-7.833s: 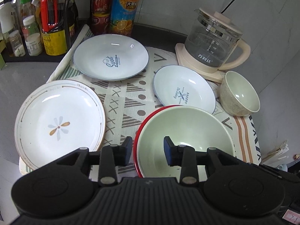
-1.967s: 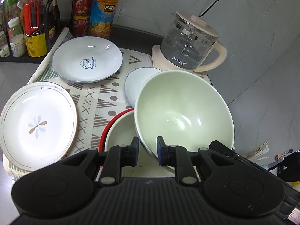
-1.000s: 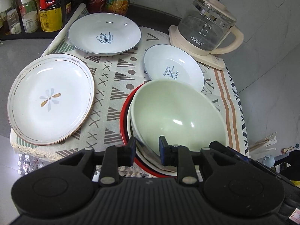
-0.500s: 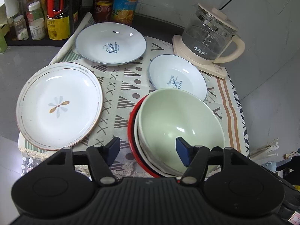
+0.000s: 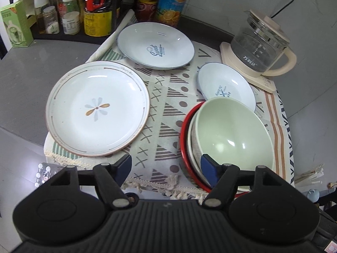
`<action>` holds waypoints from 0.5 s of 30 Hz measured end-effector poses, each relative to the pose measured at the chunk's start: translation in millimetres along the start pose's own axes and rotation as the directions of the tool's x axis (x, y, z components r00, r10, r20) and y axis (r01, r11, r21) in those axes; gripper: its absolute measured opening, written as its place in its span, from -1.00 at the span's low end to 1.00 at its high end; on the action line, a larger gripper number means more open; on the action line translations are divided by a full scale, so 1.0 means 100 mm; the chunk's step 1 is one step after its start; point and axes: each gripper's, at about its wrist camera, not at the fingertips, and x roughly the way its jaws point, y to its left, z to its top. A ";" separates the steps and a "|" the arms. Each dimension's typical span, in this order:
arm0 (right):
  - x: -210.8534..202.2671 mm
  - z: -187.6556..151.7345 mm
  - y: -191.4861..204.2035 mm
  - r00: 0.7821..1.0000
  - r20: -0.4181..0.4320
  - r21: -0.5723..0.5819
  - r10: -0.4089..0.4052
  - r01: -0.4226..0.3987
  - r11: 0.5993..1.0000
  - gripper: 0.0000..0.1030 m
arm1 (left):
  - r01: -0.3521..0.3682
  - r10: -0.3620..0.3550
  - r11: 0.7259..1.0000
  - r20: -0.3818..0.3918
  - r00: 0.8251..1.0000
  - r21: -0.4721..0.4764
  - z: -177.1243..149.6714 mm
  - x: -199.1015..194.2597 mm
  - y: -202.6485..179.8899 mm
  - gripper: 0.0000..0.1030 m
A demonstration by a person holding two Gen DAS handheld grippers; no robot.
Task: Organize plates and bowls
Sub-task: 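Move both grippers toward the rim of the flower-pattern white plate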
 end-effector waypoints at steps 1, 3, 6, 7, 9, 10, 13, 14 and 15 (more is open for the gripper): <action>-0.01 0.00 0.00 1.000 0.003 -0.004 0.002 -0.002 1.000 0.44 | -0.006 0.006 1.000 -0.001 1.000 -0.005 0.00 -0.01 0.01 0.37; -0.03 0.00 0.01 1.000 0.007 -0.008 0.002 -0.002 1.000 0.51 | -0.014 0.013 1.000 -0.002 1.000 -0.010 0.00 -0.03 0.04 0.37; -0.07 0.03 0.02 1.000 0.013 -0.015 0.008 -0.008 1.000 0.53 | -0.030 0.030 0.999 0.002 1.000 -0.012 0.02 -0.07 0.09 0.38; -0.08 0.04 0.04 1.000 0.018 -0.018 0.011 -0.011 1.000 0.55 | -0.036 0.036 0.999 0.002 0.999 -0.014 0.02 -0.07 0.11 0.40; -0.12 0.07 0.07 0.999 0.031 -0.030 0.017 -0.016 0.999 0.63 | -0.036 0.036 0.999 -0.001 0.999 -0.024 0.04 -0.08 0.15 0.51; -0.13 0.08 0.09 0.999 0.038 -0.038 0.020 -0.018 0.999 0.64 | -0.037 0.037 0.999 -0.001 0.999 -0.029 0.04 -0.09 0.17 0.52; -0.15 0.13 0.16 0.998 0.052 -0.052 0.033 -0.030 0.998 0.70 | -0.047 0.047 0.998 -0.002 0.999 -0.029 0.06 -0.09 0.22 0.53; -0.15 0.14 0.18 0.998 0.054 -0.054 0.036 -0.033 0.998 0.72 | -0.046 0.046 0.999 0.001 0.999 -0.028 0.07 -0.10 0.24 0.54; -0.15 0.16 0.21 0.998 0.055 -0.056 0.037 -0.034 0.998 0.73 | -0.048 0.048 0.998 0.004 0.999 -0.027 0.08 -0.11 0.25 0.55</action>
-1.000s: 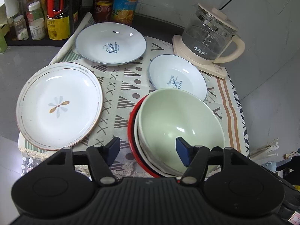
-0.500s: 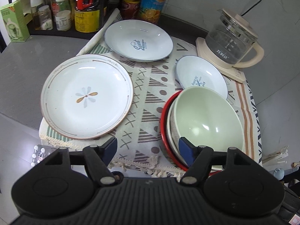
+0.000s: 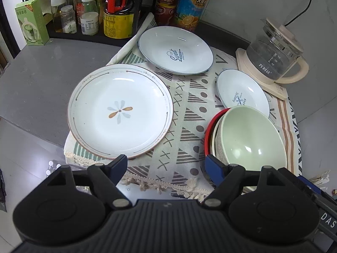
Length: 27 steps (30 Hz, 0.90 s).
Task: Organize plates and bowls
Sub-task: 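Move both grippers toward the rim of the flower-pattern white plate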
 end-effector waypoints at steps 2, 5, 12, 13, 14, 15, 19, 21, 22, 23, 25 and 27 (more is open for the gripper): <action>0.01 0.02 0.06 1.000 0.002 -0.009 0.005 -0.004 1.000 0.77 | -0.004 0.004 1.000 0.002 1.000 0.004 0.02 0.00 0.04 0.56; 0.06 0.05 0.16 1.000 0.002 -0.024 0.004 -0.004 1.000 0.88 | -0.010 0.010 1.000 0.003 1.000 0.009 0.07 0.01 0.11 0.64; 0.18 0.14 0.41 1.000 0.006 -0.023 0.000 0.000 1.000 0.99 | -0.012 0.013 0.999 -0.012 1.000 0.039 0.28 0.09 0.31 0.65; 0.21 0.15 0.45 1.000 0.004 -0.021 -0.006 0.006 1.000 0.99 | -0.011 0.012 0.999 -0.011 1.000 0.045 0.31 0.09 0.33 0.65; 0.23 0.17 0.48 1.000 -0.001 -0.015 -0.011 0.011 1.000 0.99 | -0.012 0.013 0.999 -0.008 1.000 0.049 0.34 0.09 0.37 0.66; 0.25 0.18 0.52 1.000 -0.003 -0.009 -0.013 0.013 1.000 0.99 | -0.014 0.014 0.999 -0.009 1.000 0.053 0.37 0.10 0.40 0.66; 0.31 0.23 0.69 1.000 0.011 -0.017 -0.017 0.017 1.000 0.99 | 0.001 0.000 0.997 -0.016 1.000 0.071 0.52 0.13 0.52 0.66; 0.36 0.26 0.76 1.000 0.008 0.001 -0.023 0.023 1.000 0.99 | 0.004 -0.003 0.996 -0.014 1.000 0.089 0.60 0.13 0.56 0.67; 0.38 0.27 0.79 1.000 0.009 0.010 -0.023 0.023 1.000 0.99 | 0.008 -0.007 0.996 -0.013 1.000 0.094 0.65 0.13 0.60 0.67; 0.40 0.28 0.83 1.000 0.011 0.013 -0.027 0.027 1.000 0.99 | 0.013 -0.012 0.995 -0.012 1.000 0.099 0.69 0.14 0.63 0.68; 0.45 0.30 0.92 0.999 0.010 0.015 -0.040 0.040 0.999 0.99 | 0.019 -0.018 0.994 -0.013 1.000 0.110 0.77 0.15 0.69 0.71; 0.49 0.31 0.98 0.999 0.011 0.025 -0.049 0.049 0.998 0.99 | 0.024 -0.023 0.992 -0.013 1.000 0.121 0.85 0.16 0.74 0.71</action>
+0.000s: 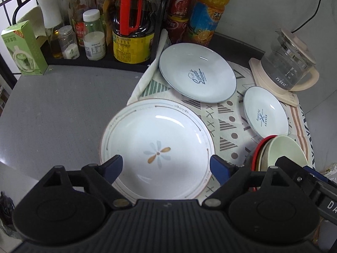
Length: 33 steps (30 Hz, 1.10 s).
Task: Organize plates and bowls
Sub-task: 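Move both grippers toward the rim of the flower-pattern white plate, then move both grippers on to the rim of the white 'Sweet' plate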
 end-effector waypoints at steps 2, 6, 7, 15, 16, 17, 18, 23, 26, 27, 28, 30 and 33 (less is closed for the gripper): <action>0.03 0.01 0.07 1.000 0.001 0.012 -0.012 0.012 1.000 0.99 | 0.010 -0.010 1.000 -0.002 1.000 0.004 0.07 0.02 0.06 0.71; 0.10 0.03 0.21 0.999 0.004 0.031 -0.035 0.035 0.999 0.99 | 0.027 -0.027 0.999 -0.002 1.000 0.023 0.20 0.04 0.17 0.71; 0.11 0.03 0.24 0.999 0.006 0.034 -0.040 0.039 0.999 0.99 | 0.034 -0.034 0.999 0.000 0.999 0.031 0.23 0.05 0.20 0.71; 0.23 0.02 0.47 0.996 0.010 0.057 -0.092 0.091 0.994 0.99 | 0.095 -0.094 0.992 -0.010 0.995 0.082 0.42 0.16 0.35 0.71; 0.26 0.01 0.50 0.995 0.008 0.063 -0.097 0.096 0.993 0.99 | 0.102 -0.101 0.991 -0.011 0.995 0.091 0.43 0.18 0.35 0.71; 0.28 0.01 0.52 0.995 0.007 0.068 -0.104 0.103 0.992 0.99 | 0.105 -0.105 0.990 -0.008 0.994 0.094 0.45 0.19 0.37 0.71; 0.30 0.02 0.54 0.994 0.007 0.073 -0.109 0.108 0.991 0.99 | 0.108 -0.108 0.990 -0.006 0.994 0.094 0.47 0.20 0.39 0.71; 0.36 0.05 0.62 0.992 0.019 0.094 -0.124 0.122 0.988 0.99 | 0.132 -0.132 0.987 -0.011 0.991 0.087 0.57 0.28 0.48 0.71; 0.41 0.08 0.64 0.991 0.022 0.109 -0.131 0.128 0.986 0.98 | 0.152 -0.151 0.984 -0.014 0.988 0.098 0.64 0.34 0.49 0.71; 0.43 0.10 0.65 0.990 0.022 0.113 -0.137 0.134 0.985 0.96 | 0.161 -0.161 0.982 -0.014 0.987 0.099 0.66 0.35 0.49 0.71; 0.44 0.11 0.66 0.990 0.023 0.116 -0.141 0.138 0.984 0.95 | 0.172 -0.171 0.980 -0.015 0.985 0.100 0.69 0.37 0.50 0.71; 0.48 0.14 0.68 0.989 0.026 0.121 -0.146 0.142 0.982 0.91 | 0.188 -0.188 0.976 -0.016 0.982 0.107 0.73 0.41 0.48 0.71; 0.55 0.17 0.70 0.988 0.023 0.133 -0.152 0.147 0.980 0.84 | 0.209 -0.210 0.971 -0.006 0.978 0.116 0.79 0.47 0.47 0.71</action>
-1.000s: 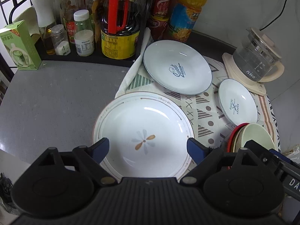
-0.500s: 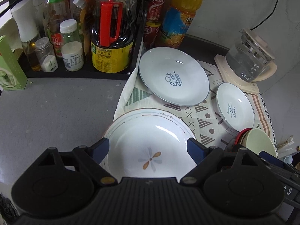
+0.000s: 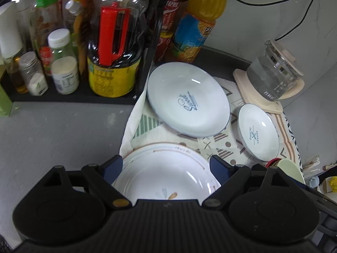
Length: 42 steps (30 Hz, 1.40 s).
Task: Organize plates and bowls
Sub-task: 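Move both grippers on to the rim of the white 'Sweet' plate, then close both grippers on the rim of the 'Sweet' plate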
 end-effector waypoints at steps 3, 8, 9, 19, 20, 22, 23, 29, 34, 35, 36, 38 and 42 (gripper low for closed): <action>0.08 0.03 0.03 1.000 -0.002 0.005 -0.022 0.022 1.000 0.70 | 0.016 -0.016 1.000 0.010 1.000 0.004 0.07 0.07 0.00 0.69; 0.24 0.08 0.00 1.000 -0.010 0.053 -0.003 0.003 0.999 0.60 | 0.057 -0.056 0.998 0.026 0.998 -0.020 0.17 0.23 0.05 0.63; 0.29 0.10 0.00 1.000 -0.014 0.060 0.002 -0.001 0.998 0.53 | 0.064 -0.064 0.998 0.031 0.997 -0.025 0.19 0.27 0.06 0.56; 0.79 0.26 -0.06 0.998 -0.062 0.161 0.008 0.002 0.987 -0.02 | 0.106 -0.107 0.986 -0.004 0.994 -0.126 0.39 0.80 0.22 -0.19; 0.84 0.27 -0.07 0.998 -0.069 0.172 0.008 0.004 0.985 -0.08 | 0.107 -0.109 0.985 -0.010 0.994 -0.136 0.41 0.85 0.23 -0.23; 0.94 0.28 -0.09 0.996 -0.084 0.198 0.014 0.003 0.980 -0.13 | 0.097 -0.101 0.984 -0.018 0.995 -0.148 0.44 0.94 0.24 -0.27; 0.99 0.28 -0.10 0.996 -0.091 0.207 0.015 0.004 0.978 -0.16 | 0.091 -0.096 0.985 -0.021 0.995 -0.149 0.46 1.00 0.25 -0.28; 1.28 0.29 -0.14 0.991 -0.134 0.247 0.012 0.022 0.969 -0.22 | 0.085 -0.095 0.982 -0.053 0.994 -0.168 0.52 1.26 0.28 -0.42; 1.47 0.33 -0.18 0.989 -0.148 0.270 0.004 0.036 0.962 -0.25 | 0.070 -0.083 0.983 -0.071 0.994 -0.169 0.54 1.41 0.27 -0.50; 1.50 0.33 -0.20 0.989 -0.151 0.277 0.003 0.040 0.960 -0.27 | 0.073 -0.086 0.982 -0.071 0.994 -0.171 0.54 1.43 0.27 -0.52; 1.53 0.34 -0.21 0.988 -0.154 0.282 0.001 0.043 0.958 -0.28 | 0.072 -0.085 0.982 -0.070 0.994 -0.172 0.54 1.45 0.26 -0.53; 1.58 0.35 -0.24 0.987 -0.159 0.290 -0.001 0.047 0.956 -0.33 | 0.066 -0.081 0.981 -0.075 0.994 -0.182 0.54 1.49 0.25 -0.58; 1.68 0.33 -0.27 0.986 -0.165 0.311 0.001 0.051 0.949 -0.47 | 0.053 -0.070 0.981 -0.089 0.994 -0.184 0.54 1.58 0.23 -0.66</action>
